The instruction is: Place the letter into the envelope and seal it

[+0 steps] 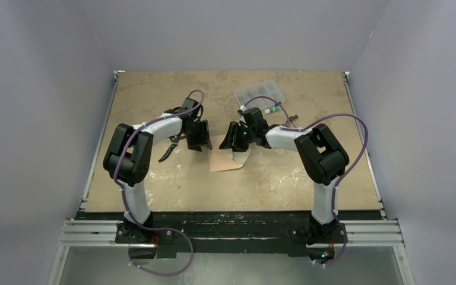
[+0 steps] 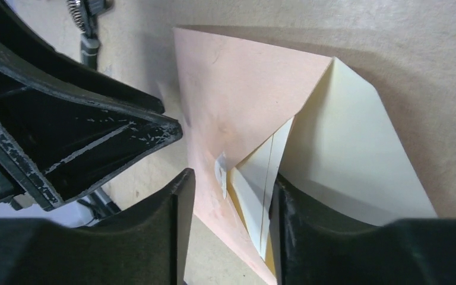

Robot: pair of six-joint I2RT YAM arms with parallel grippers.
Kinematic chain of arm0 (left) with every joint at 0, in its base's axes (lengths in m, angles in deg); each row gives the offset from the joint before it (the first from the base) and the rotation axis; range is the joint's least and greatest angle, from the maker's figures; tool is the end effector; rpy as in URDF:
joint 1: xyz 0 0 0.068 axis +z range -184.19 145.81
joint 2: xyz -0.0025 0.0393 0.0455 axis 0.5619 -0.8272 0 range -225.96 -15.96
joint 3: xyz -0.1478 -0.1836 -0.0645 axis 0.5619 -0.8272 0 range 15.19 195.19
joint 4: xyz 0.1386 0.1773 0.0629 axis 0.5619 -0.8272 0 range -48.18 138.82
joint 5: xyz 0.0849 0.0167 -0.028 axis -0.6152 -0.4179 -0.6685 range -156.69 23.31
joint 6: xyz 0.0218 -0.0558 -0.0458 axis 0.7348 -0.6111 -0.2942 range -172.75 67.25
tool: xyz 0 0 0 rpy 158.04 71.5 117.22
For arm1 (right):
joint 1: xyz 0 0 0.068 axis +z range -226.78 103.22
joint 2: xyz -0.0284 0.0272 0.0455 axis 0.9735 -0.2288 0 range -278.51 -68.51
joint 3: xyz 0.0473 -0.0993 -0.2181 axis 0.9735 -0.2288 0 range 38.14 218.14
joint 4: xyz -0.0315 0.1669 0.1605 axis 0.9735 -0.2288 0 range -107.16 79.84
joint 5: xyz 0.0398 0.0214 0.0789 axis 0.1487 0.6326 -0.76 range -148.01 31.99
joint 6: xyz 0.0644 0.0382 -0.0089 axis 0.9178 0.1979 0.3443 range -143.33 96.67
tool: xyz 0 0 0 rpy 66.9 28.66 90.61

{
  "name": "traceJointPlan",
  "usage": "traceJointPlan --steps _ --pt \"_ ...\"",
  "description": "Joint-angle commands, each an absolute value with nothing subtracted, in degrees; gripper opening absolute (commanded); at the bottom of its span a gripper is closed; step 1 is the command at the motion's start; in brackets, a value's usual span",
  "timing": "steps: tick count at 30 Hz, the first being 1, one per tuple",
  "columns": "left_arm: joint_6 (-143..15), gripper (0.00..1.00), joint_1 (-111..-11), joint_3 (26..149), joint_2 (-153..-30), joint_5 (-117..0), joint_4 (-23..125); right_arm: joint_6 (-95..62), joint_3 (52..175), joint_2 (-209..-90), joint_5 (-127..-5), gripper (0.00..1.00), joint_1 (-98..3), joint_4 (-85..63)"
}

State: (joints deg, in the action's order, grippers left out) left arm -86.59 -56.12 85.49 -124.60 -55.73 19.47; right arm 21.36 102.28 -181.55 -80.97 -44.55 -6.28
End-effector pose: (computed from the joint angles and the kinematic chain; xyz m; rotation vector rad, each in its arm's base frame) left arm 0.3226 -0.1430 0.1230 -0.2415 2.8338 -0.5035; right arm 0.3184 0.2301 0.1127 0.0639 2.5680 1.0662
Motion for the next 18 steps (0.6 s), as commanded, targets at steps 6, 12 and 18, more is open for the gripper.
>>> traceJointPlan --steps 6,12,18 --pt "-85.3 0.4 -53.9 82.3 -134.4 -55.8 18.6 16.5 106.0 -180.6 -76.4 0.6 -44.6 -19.6" --pt "-85.5 0.36 -53.7 82.9 -133.3 -52.0 19.5 17.9 107.0 -181.0 -75.7 0.51 -44.5 -20.2" --pt "-90.3 0.15 -52.3 85.6 -128.8 -43.1 21.2 21.0 108.7 -181.9 -73.6 0.39 -44.6 -18.3"
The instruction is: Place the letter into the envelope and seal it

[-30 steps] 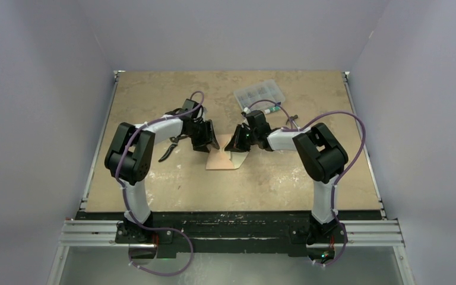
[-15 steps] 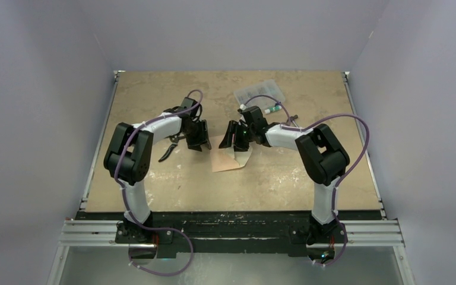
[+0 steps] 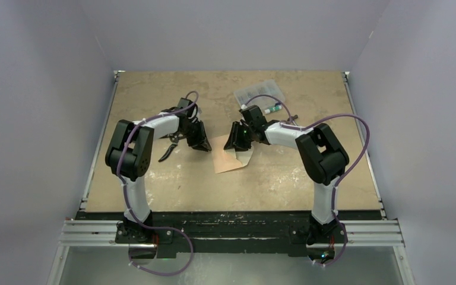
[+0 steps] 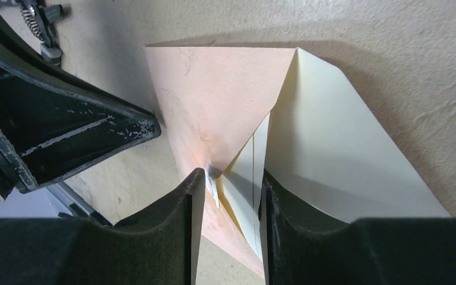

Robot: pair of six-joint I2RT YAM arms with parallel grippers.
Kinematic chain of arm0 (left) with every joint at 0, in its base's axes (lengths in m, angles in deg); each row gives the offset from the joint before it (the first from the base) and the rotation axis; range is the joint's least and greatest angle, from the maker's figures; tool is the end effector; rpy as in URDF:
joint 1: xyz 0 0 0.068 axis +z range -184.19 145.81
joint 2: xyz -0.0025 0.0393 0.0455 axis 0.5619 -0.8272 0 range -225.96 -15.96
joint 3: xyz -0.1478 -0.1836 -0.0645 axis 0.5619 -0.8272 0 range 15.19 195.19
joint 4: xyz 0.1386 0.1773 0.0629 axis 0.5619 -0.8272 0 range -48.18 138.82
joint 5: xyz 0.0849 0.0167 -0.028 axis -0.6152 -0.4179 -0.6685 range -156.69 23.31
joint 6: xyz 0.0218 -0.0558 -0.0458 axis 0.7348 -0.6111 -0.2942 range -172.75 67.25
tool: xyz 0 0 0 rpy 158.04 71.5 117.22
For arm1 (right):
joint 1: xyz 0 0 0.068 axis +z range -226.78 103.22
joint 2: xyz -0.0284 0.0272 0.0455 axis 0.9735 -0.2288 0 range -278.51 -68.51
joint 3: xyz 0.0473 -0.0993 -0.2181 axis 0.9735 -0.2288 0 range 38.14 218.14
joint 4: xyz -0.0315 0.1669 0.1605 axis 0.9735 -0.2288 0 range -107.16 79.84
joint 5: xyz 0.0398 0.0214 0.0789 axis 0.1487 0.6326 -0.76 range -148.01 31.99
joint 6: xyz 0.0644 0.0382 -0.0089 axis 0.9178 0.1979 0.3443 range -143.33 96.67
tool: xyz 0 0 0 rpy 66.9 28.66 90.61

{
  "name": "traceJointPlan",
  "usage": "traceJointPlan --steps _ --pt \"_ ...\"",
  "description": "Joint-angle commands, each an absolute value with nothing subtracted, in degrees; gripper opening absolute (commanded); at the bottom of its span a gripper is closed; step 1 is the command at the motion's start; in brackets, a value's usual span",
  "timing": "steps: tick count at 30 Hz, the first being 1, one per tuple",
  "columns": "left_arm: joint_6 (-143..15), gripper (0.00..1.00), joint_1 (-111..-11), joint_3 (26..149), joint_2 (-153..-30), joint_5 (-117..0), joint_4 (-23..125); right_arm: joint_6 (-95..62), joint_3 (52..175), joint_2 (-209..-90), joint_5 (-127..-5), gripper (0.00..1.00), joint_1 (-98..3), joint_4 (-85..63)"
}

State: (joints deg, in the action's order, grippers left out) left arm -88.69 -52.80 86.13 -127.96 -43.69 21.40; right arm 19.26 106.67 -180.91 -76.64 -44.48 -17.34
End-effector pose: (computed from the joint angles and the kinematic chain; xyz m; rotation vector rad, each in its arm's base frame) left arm 0.3314 -0.1378 0.1115 -0.3251 2.8756 -0.7749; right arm 0.3191 0.2258 0.1199 0.0845 2.6488 0.9134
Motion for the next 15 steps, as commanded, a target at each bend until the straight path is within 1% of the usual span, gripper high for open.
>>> traceJointPlan --steps 1,3,5,8,12,15 --pt "-90.4 0.12 -52.3 86.4 -128.0 -43.3 20.8 21.3 108.6 -182.2 -73.8 0.38 -44.5 -18.1" --pt "-91.1 0.04 -52.2 87.5 -127.3 -41.6 20.5 21.7 108.6 -182.7 -74.4 0.36 -44.5 -18.1" --pt "-92.6 0.01 -52.0 88.5 -127.8 -36.5 20.8 22.3 108.3 -182.9 -74.8 0.35 -44.6 -18.0" --pt "-95.6 0.0 -52.0 88.5 -127.3 -32.6 23.0 23.0 107.5 -183.2 -75.0 0.35 -44.5 -16.9" --pt "-97.5 0.0 -52.1 86.6 -126.3 -31.8 26.4 23.3 107.1 -183.3 -75.1 0.34 -44.5 -16.2" --pt "-97.5 0.0 -52.3 84.3 -128.0 -31.9 28.2 22.8 106.6 -182.6 -75.3 0.34 -44.5 -15.4"
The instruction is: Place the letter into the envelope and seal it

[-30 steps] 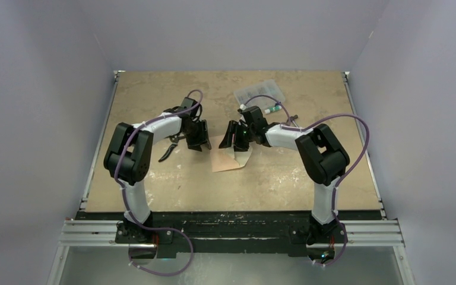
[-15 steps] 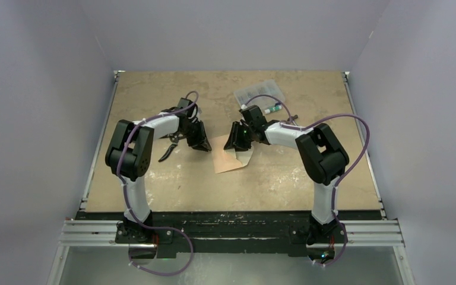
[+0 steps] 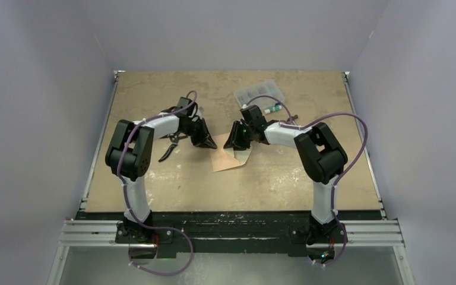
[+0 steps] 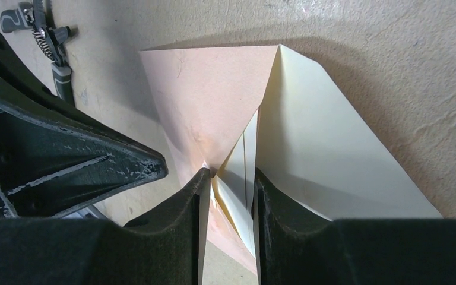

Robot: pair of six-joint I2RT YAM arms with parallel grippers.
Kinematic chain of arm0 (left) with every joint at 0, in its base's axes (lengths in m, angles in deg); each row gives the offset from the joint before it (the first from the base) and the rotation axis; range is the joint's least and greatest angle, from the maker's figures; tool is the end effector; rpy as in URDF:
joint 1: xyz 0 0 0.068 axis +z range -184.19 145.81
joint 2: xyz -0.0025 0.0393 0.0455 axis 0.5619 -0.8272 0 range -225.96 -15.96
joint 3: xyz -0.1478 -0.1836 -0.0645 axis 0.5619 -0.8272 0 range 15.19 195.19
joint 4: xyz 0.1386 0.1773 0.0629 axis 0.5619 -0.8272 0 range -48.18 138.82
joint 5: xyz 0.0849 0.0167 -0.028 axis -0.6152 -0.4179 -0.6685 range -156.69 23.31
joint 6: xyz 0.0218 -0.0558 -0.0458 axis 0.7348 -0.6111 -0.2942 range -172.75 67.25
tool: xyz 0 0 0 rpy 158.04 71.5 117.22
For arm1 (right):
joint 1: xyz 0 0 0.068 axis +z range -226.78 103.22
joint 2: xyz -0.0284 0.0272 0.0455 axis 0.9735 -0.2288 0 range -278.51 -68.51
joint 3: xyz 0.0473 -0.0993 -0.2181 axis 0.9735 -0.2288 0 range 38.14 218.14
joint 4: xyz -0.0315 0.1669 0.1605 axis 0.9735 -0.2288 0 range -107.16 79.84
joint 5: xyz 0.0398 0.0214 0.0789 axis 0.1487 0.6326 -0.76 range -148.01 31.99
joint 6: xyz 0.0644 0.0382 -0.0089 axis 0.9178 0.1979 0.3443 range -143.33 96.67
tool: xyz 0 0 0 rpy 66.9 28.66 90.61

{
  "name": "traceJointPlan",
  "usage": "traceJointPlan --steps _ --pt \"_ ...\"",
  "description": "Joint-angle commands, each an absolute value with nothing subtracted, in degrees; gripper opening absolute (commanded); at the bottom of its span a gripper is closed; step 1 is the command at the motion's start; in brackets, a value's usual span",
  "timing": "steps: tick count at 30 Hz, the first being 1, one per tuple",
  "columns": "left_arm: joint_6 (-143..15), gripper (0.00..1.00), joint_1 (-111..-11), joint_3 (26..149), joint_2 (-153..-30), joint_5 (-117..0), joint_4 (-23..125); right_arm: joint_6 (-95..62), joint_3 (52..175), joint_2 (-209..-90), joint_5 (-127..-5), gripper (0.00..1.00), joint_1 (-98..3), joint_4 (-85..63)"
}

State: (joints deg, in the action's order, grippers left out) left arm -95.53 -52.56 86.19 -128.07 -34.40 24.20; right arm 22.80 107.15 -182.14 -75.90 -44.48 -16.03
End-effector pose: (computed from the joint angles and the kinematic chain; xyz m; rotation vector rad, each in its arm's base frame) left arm 0.3331 -0.1465 0.1180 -0.4344 2.8581 -1.0349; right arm 0.3232 0.2275 0.1160 0.1703 2.6459 0.9239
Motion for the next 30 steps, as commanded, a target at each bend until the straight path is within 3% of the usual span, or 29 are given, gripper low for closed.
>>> traceJointPlan --steps 1,7,16,21,30 --pt "-96.7 0.0 -52.4 83.8 -128.9 -32.5 28.2 22.4 106.3 -182.3 -75.8 0.35 -44.5 -15.0" --pt "-93.2 0.0 -52.5 82.6 -133.3 -37.5 26.5 20.7 104.3 -179.8 -77.7 0.46 -44.5 -10.7" --pt "-91.7 0.0 -52.6 83.4 -135.7 -43.8 22.9 18.7 105.9 -177.5 -73.0 0.57 -44.7 -20.1" --pt "-91.4 0.0 -52.6 83.8 -136.1 -44.4 22.2 18.7 105.4 -177.7 -72.7 0.5 -45.2 -20.5" --pt "-91.3 0.03 -52.5 84.4 -135.4 -41.1 23.5 19.1 104.0 -179.6 -73.7 0.25 -45.2 -17.3"
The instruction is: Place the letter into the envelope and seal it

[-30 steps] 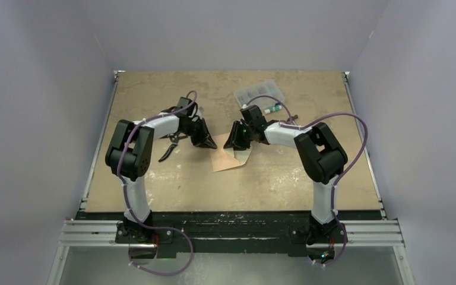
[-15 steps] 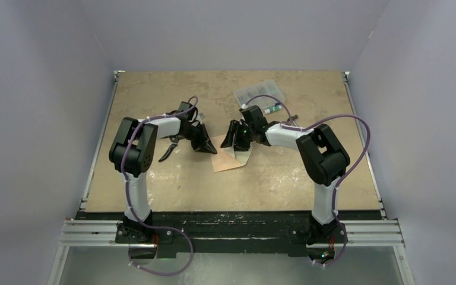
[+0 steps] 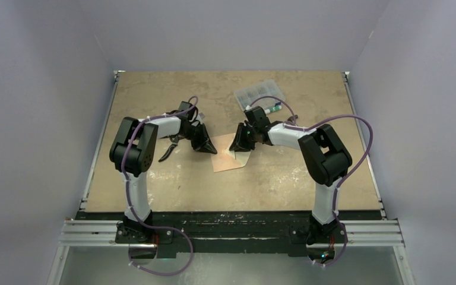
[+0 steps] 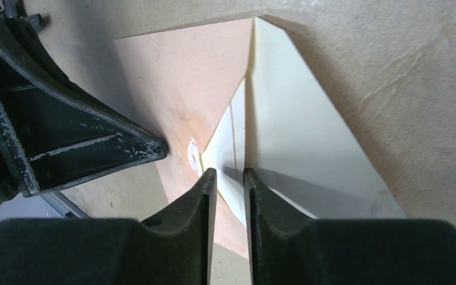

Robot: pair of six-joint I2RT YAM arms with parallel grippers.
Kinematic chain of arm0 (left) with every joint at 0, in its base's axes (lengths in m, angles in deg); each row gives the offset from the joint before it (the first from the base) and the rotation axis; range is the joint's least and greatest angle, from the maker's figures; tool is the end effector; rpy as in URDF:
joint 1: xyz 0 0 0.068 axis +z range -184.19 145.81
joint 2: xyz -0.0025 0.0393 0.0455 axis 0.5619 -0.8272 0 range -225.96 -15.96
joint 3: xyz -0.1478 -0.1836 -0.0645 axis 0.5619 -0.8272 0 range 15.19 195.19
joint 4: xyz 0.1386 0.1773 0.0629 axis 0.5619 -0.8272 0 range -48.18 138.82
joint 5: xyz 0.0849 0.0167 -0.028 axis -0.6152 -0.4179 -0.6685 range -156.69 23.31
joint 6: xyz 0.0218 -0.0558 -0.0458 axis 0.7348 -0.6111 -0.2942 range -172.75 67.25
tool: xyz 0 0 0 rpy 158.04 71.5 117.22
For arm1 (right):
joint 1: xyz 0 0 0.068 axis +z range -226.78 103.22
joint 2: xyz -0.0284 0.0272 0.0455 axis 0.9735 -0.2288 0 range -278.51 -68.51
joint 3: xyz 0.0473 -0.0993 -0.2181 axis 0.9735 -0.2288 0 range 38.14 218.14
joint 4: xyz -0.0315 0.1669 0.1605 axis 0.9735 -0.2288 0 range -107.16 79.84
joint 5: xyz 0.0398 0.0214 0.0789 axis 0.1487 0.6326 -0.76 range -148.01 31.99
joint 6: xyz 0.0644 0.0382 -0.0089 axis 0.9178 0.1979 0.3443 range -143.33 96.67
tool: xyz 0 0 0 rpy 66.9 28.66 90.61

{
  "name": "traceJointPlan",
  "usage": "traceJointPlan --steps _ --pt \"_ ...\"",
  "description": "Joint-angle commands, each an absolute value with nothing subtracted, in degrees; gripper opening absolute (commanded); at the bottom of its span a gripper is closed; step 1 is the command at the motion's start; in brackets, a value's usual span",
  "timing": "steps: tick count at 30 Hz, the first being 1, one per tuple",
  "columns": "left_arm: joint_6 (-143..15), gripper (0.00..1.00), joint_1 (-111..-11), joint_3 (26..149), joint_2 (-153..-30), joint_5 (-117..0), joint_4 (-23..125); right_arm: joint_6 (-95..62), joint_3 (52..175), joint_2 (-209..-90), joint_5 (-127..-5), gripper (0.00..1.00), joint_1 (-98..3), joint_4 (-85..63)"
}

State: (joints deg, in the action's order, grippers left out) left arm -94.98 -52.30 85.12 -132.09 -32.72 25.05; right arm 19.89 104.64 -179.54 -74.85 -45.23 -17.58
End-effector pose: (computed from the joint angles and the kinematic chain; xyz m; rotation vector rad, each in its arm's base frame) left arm 0.3300 -0.1454 0.0912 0.4618 -2.9252 1.0435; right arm 0.3164 0.2160 0.1180 0.1352 2.6540 0.8678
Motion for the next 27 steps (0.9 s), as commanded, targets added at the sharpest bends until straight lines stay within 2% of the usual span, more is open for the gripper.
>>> traceJointPlan --steps 1,3,6,13,20,27 --pt "-91.1 0.12 -52.4 84.9 -135.0 -40.2 23.6 19.2 103.7 -179.7 -73.6 0.21 -45.2 -17.1" --pt "-90.6 0.25 -52.1 86.3 -133.7 -39.0 23.1 19.4 102.8 -179.6 -73.1 0.1 -45.2 -16.5" --pt "-90.7 0.39 -51.7 87.6 -131.1 -39.4 23.1 19.6 101.3 -179.4 -72.5 0.01 -45.2 -15.5" --pt "-87.1 0.52 -51.6 89.9 -126.4 -50.1 15.3 19.3 100.6 -180.5 -73.8 0.0 -45.2 -13.7" --pt "-87.9 0.52 -51.6 86.7 -127.3 -52.9 16.4 20.1 99.8 -181.1 -76.6 0.0 -45.2 -10.6" --pt "-91.0 0.4 -51.8 83.0 -129.0 -51.3 20.8 20.3 100.1 -181.5 -77.9 0.0 -45.2 -8.1"
